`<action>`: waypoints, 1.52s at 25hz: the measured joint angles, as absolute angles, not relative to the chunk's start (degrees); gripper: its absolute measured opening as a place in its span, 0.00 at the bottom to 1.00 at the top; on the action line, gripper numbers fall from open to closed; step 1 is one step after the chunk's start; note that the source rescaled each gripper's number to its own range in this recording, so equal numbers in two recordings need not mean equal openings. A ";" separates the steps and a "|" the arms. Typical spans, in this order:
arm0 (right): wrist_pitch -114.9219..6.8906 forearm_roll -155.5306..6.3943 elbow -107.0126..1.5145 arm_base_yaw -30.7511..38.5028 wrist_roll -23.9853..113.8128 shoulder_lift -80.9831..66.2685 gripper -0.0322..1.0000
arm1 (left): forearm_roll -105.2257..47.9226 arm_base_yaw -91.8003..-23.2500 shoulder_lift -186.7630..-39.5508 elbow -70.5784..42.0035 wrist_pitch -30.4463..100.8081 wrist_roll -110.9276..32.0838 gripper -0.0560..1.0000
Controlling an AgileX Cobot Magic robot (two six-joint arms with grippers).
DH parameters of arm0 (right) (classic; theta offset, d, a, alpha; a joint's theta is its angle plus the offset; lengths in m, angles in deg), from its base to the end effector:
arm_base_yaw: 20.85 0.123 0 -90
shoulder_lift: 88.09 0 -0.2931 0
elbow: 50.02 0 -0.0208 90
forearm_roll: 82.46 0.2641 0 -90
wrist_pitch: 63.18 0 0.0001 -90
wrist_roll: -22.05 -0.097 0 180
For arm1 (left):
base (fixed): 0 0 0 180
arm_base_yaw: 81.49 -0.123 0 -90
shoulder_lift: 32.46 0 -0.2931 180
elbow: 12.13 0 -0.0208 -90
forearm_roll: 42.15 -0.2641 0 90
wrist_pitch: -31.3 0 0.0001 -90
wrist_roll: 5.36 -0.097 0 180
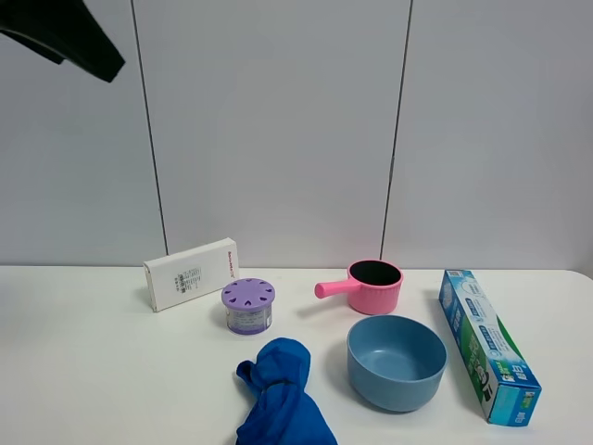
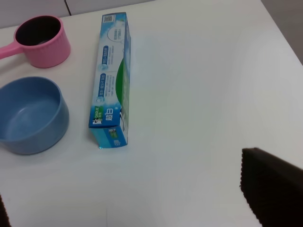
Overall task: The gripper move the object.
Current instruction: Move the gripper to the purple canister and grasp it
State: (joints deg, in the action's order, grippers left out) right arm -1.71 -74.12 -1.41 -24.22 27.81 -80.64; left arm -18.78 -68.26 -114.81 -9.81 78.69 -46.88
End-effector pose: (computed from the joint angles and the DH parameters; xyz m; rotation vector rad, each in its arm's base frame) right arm 0.0031 0.0122 0.2815 -0.0508 2.0428 0.0749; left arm 0.2791 -0.0947 0.3995 0.8821 2.0544 -0.2215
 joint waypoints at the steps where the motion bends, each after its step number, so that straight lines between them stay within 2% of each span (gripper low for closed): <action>1: -1.71 -74.12 -1.41 -24.22 27.81 -80.64 1.00 | -18.72 -66.83 -116.27 -10.92 78.69 -46.88 1.00; 6: -1.71 -74.12 -1.41 -24.22 27.81 -80.64 1.00 | -18.64 -61.24 -124.18 -14.26 77.79 -46.88 1.00; 12: -1.71 -74.12 -1.41 -24.22 27.81 -80.64 1.00 | -18.75 -58.16 -134.89 -14.60 72.30 -46.81 1.00; 24: -1.71 -74.12 -1.41 -24.22 27.81 -80.64 1.00 | -18.75 -57.47 -150.81 -14.60 63.96 -46.81 1.00; 38: -1.71 -74.12 -1.41 -24.22 27.81 -80.64 1.00 | -18.59 -57.47 -156.75 -14.60 53.87 -47.33 1.00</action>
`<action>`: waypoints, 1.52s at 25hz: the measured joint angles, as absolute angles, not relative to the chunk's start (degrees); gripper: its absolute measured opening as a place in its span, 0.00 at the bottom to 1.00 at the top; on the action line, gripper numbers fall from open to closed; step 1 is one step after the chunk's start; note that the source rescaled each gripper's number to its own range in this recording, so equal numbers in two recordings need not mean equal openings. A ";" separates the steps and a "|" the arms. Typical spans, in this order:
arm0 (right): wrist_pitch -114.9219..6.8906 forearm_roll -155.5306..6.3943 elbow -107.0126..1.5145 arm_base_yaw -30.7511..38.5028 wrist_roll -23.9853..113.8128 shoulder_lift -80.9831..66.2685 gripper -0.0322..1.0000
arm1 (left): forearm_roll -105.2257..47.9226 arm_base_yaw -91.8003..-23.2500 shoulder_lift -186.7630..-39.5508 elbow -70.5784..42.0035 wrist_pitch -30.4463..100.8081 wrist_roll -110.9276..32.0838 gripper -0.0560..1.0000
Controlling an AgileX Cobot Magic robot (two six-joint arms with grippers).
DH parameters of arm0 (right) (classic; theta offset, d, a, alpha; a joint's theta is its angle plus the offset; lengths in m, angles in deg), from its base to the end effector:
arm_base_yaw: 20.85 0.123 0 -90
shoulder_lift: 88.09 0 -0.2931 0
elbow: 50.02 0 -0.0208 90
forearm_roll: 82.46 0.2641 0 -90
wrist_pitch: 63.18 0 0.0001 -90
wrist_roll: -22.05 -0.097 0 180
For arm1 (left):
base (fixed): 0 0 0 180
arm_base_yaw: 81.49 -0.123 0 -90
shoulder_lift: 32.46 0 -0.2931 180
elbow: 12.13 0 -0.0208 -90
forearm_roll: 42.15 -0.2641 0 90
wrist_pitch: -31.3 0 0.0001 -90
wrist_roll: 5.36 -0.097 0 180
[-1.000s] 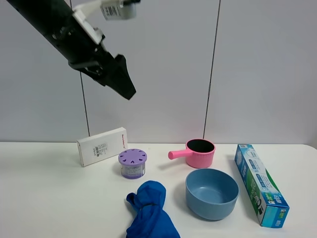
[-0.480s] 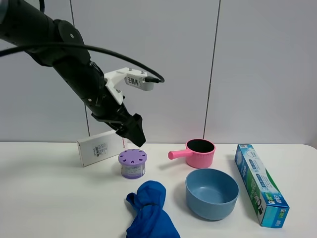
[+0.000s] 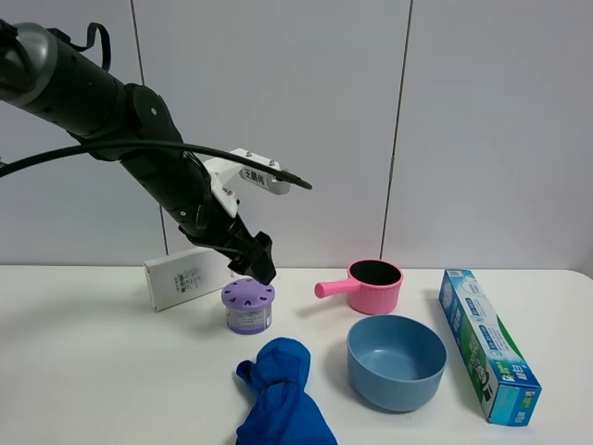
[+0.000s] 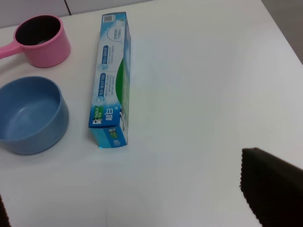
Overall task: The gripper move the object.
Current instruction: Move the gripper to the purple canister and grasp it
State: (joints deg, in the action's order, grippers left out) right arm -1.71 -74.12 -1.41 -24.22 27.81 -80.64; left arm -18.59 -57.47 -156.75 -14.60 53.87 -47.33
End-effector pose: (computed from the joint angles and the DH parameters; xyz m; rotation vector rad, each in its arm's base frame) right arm 0.0031 0.0122 0.2815 -0.0508 2.0428 0.0749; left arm 0.4128 -0.2003 0.1673 0.9930 2.2814 -0.2210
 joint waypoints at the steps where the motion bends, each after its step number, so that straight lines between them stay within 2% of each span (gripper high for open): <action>1: -1.71 -74.12 -1.41 -24.22 27.81 -80.64 1.00 | -18.59 -57.47 -156.99 -14.60 53.69 -47.33 1.00; 38: -1.71 -74.12 -1.41 -24.22 27.81 -80.64 1.00 | -18.77 -57.47 -163.59 -14.61 50.50 -47.33 1.00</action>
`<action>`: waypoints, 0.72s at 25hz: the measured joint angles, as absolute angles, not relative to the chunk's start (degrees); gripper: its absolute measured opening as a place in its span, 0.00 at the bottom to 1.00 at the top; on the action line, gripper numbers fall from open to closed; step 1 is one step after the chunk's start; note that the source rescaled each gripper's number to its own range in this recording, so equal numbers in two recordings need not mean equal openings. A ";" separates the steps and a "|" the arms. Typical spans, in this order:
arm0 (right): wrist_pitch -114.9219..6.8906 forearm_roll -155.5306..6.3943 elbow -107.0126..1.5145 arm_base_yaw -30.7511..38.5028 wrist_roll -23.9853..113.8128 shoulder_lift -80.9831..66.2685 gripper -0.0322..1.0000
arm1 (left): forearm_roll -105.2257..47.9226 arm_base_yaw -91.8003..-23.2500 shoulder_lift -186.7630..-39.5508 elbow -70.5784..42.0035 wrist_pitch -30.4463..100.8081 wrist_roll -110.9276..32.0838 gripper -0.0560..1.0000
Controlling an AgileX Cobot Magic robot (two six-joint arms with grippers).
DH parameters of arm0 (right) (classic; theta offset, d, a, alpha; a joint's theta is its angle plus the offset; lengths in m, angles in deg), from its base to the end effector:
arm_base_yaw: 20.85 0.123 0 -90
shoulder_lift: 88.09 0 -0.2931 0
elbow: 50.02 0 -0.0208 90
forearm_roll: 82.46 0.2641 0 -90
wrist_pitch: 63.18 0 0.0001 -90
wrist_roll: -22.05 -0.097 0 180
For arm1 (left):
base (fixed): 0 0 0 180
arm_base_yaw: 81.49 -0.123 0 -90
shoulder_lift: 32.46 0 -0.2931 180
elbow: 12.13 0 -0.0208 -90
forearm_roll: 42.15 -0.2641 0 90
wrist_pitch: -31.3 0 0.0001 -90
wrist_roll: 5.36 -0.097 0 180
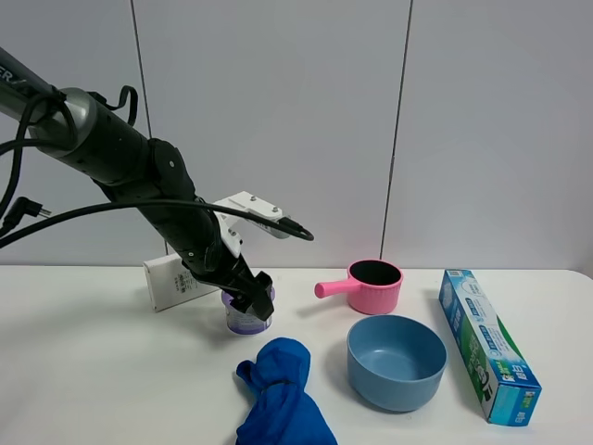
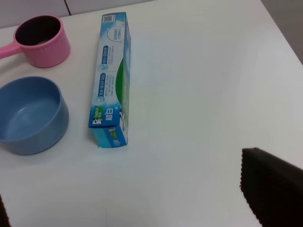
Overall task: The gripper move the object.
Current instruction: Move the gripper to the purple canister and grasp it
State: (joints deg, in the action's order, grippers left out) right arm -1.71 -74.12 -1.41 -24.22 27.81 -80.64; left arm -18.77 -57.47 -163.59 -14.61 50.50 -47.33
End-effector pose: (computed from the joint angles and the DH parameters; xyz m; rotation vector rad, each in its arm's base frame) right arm 0.0031 0.0122 0.2815 -0.0508 2.0428 0.0749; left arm 0.4198 -0.2010 0.1149 0.9989 2.3504 -0.1959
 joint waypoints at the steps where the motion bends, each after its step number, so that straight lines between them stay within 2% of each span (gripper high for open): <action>1: -1.71 -74.12 -1.41 -24.22 27.81 -80.64 1.00 | -18.77 -57.47 -163.59 -14.61 50.44 -47.33 1.00; 18: -1.71 -74.12 -1.41 -24.22 27.81 -80.64 1.00 | -18.43 -55.68 -166.59 -14.65 46.73 -47.33 1.00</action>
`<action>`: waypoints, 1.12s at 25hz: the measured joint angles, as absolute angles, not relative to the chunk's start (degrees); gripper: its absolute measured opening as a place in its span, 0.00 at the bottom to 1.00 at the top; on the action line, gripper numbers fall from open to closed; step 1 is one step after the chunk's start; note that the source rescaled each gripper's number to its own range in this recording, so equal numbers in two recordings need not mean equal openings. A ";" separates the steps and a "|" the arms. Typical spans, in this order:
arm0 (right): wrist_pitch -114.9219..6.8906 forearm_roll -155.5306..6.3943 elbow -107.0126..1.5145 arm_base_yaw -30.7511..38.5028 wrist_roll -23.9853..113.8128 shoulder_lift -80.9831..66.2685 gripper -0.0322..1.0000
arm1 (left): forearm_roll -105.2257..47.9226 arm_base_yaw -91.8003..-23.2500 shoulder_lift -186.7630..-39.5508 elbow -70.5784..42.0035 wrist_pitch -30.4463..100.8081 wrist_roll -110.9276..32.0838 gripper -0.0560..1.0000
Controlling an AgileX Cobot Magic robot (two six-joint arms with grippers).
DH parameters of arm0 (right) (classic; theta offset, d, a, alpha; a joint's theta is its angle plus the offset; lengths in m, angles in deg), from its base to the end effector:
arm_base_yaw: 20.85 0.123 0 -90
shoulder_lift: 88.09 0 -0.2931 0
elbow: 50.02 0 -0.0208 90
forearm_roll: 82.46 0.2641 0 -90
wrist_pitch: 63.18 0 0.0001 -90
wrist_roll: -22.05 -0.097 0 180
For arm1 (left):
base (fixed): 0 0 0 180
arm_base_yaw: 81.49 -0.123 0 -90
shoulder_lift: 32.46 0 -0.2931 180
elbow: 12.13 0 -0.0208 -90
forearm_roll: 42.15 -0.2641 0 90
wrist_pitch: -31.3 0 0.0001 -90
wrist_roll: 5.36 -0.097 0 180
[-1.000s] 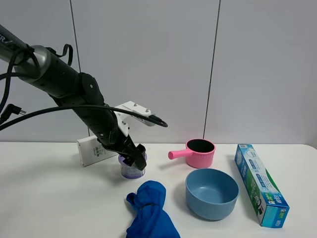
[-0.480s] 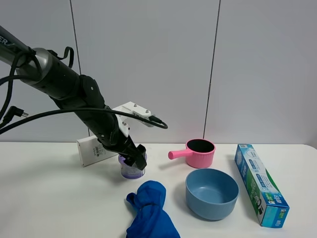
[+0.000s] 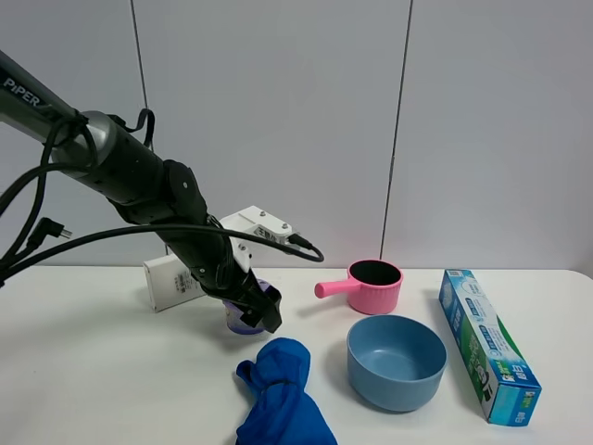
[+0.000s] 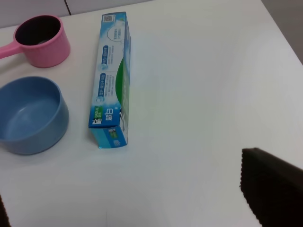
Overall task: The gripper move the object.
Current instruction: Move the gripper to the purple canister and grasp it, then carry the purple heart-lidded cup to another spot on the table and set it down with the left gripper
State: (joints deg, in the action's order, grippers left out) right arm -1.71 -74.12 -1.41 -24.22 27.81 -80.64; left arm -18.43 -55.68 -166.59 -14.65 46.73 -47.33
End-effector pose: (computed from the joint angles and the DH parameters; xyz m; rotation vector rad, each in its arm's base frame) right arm 0.0031 0.0122 0.2815 -0.0508 2.0428 0.0749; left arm 0.4181 -0.2138 0.0937 1.0096 2.3376 -0.1828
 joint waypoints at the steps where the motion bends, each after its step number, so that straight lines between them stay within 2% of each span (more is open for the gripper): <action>1: -1.71 -74.12 -1.41 -24.22 27.81 -80.64 1.00 | -18.43 -55.57 -166.67 -14.65 46.62 -47.33 1.00; 5: -1.71 -74.12 -1.41 -24.22 27.81 -80.64 1.00 | -18.43 -55.50 -166.67 -14.65 45.33 -47.33 0.97; 6: -1.71 -74.12 -1.41 -24.22 27.81 -80.64 1.00 | -18.43 -55.50 -166.67 -14.65 44.78 -47.33 0.87; 7: -1.71 -74.12 -1.41 -24.22 27.81 -80.64 1.00 | -18.43 -55.50 -166.67 -14.65 44.35 -47.33 0.69; 8: -1.71 -74.12 -1.41 -24.22 27.81 -80.64 1.00 | -18.43 -55.50 -166.67 -14.65 44.05 -47.33 0.47; 9: -1.71 -74.12 -1.41 -24.22 27.81 -80.64 1.00 | -18.49 -55.50 -166.67 -14.65 43.72 -47.33 0.10; 10: -1.71 -74.12 -1.41 -24.22 27.81 -80.64 1.00 | -18.49 -55.50 -166.67 -14.65 43.72 -47.33 0.05; 20: -1.71 -74.12 -1.41 -24.22 27.81 -80.64 1.00 | -18.80 -55.50 -166.24 -14.65 45.09 -47.01 0.07; 28: -1.71 -74.12 -1.41 -24.22 27.81 -80.64 1.00 | -19.60 -55.66 -161.08 -14.65 48.90 -39.63 0.07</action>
